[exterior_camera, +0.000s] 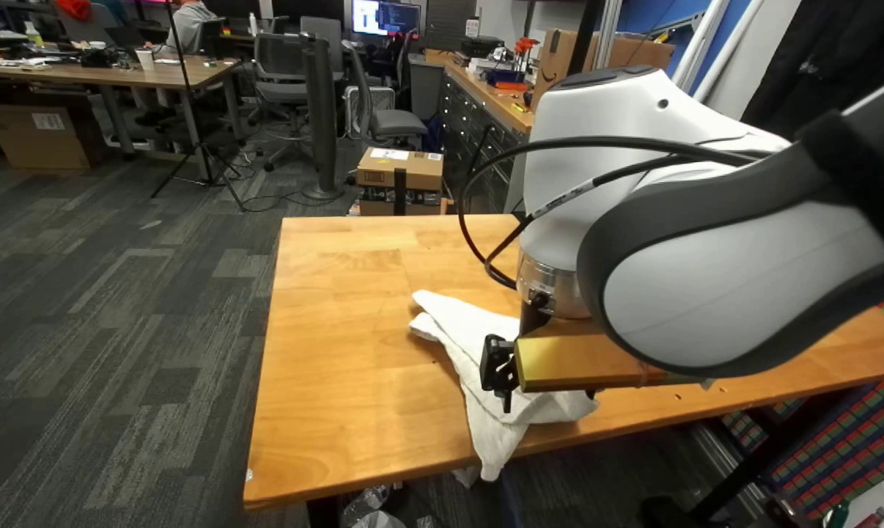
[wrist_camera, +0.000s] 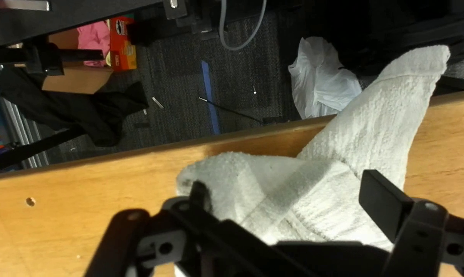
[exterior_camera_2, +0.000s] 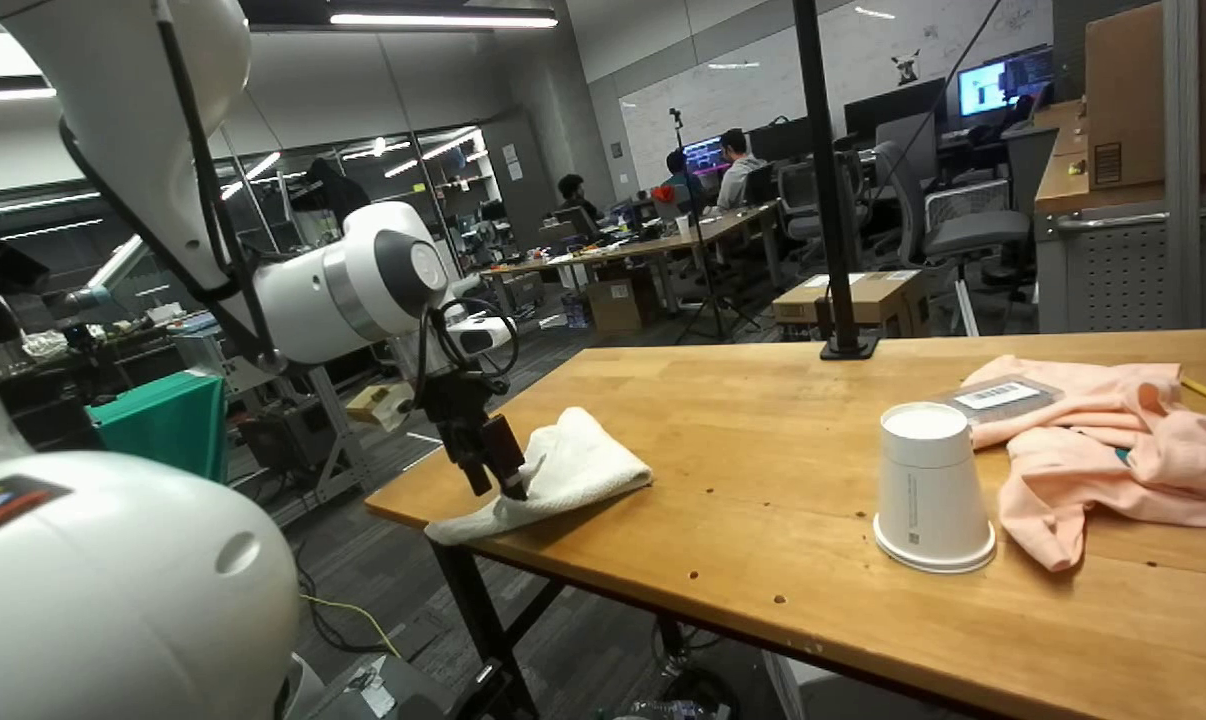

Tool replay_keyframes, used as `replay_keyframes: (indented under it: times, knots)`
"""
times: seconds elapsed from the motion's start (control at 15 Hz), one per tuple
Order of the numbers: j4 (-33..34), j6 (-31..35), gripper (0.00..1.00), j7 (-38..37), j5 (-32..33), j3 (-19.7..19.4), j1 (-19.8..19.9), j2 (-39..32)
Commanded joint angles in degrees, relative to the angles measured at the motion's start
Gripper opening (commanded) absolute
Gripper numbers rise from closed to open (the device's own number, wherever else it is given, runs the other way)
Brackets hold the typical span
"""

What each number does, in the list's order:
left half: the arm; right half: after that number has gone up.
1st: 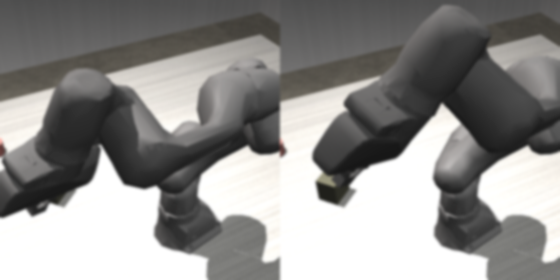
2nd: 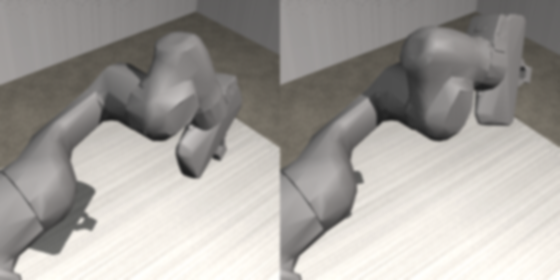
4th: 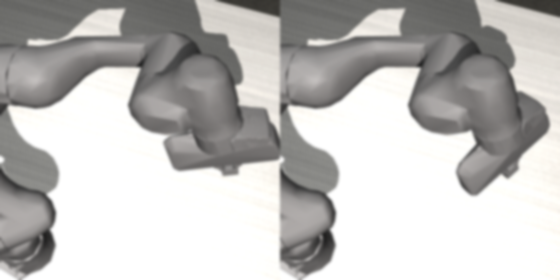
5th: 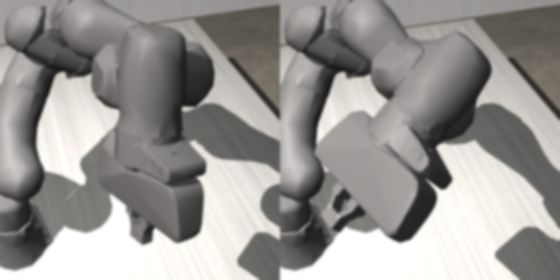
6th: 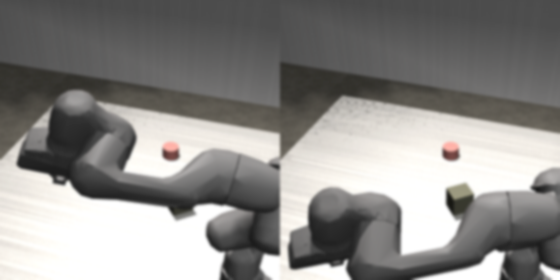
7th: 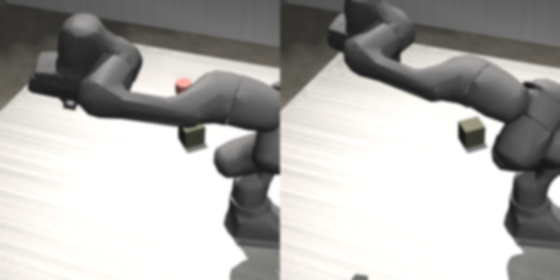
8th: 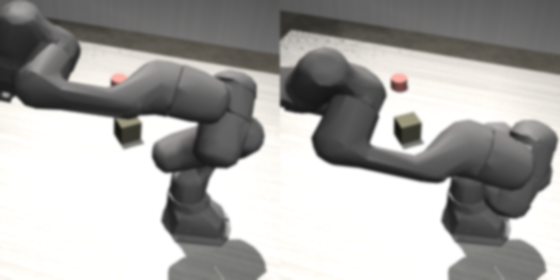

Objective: Fold the towel

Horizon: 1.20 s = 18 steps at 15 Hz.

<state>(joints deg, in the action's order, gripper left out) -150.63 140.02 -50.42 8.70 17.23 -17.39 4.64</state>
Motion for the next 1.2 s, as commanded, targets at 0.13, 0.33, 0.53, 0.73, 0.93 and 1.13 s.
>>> replay_keyframes:
  times: [0.13, 0.33, 0.53, 0.73, 0.93, 1.13]
  knots:
    - [0.5, -0.4, 0.56, 1.1, -0.9, 1.9, -0.2, 1.2]
    - [0.8, -0.5, 0.33, 1.5, -1.3, 2.4, -0.4, 1.0]
    - [1.0, -0.7, 0.11, 1.8, -1.3, 2.9, -0.5, 0.9]
    - [1.0, -0.4, 0.03, 3.0, -1.7, 3.1, -0.7, 0.9]
    - [0.9, 0.1, 0.06, 5.6, -3.4, 3.2, -1.1, 0.8]
    - [0.7, 0.4, 0.06, 8.4, -5.1, 3.3, -1.3, 1.0]
